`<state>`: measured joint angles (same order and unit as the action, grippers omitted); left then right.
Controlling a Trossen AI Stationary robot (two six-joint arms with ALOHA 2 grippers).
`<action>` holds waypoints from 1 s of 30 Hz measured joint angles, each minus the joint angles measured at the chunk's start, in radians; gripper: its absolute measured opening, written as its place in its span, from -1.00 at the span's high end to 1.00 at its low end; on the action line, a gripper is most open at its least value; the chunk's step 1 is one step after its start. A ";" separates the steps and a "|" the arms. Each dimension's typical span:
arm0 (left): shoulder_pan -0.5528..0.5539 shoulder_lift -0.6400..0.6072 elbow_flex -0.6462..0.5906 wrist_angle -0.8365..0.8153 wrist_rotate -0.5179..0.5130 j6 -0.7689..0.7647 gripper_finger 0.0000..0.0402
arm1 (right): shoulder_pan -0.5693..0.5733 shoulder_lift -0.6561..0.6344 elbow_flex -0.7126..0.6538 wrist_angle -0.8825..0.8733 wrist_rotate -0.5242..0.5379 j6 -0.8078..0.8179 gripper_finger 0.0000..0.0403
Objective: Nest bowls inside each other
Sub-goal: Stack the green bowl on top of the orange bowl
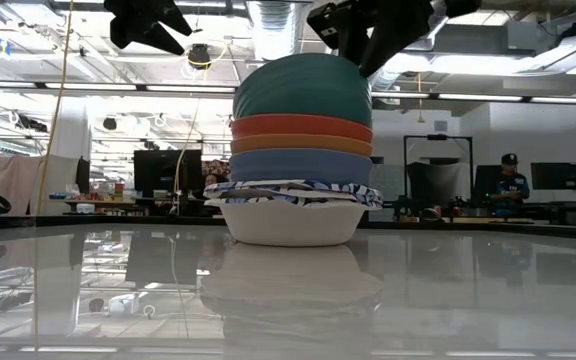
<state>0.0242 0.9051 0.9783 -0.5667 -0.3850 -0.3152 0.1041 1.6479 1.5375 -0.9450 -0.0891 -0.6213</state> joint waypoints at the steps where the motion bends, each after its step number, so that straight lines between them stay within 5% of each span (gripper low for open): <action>1: 0.000 0.000 0.000 0.000 0.000 0.000 -0.16 | 0.002 -0.007 0.000 -0.004 -0.002 0.006 0.23; 6: 0.000 0.000 0.000 -0.004 0.002 0.005 -0.16 | 0.020 -0.033 0.000 -0.011 0.000 0.013 0.37; 13: 0.000 0.000 0.000 -0.004 0.003 0.005 -0.16 | 0.063 -0.027 0.000 0.014 0.027 0.050 0.94; 30: 0.000 0.000 0.000 -0.004 0.001 -0.010 -0.16 | 0.066 0.028 -0.008 0.041 0.064 0.144 0.97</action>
<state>0.0242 0.9051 0.9783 -0.5705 -0.3845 -0.3248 0.1701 1.6756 1.5295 -0.9043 -0.0249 -0.4774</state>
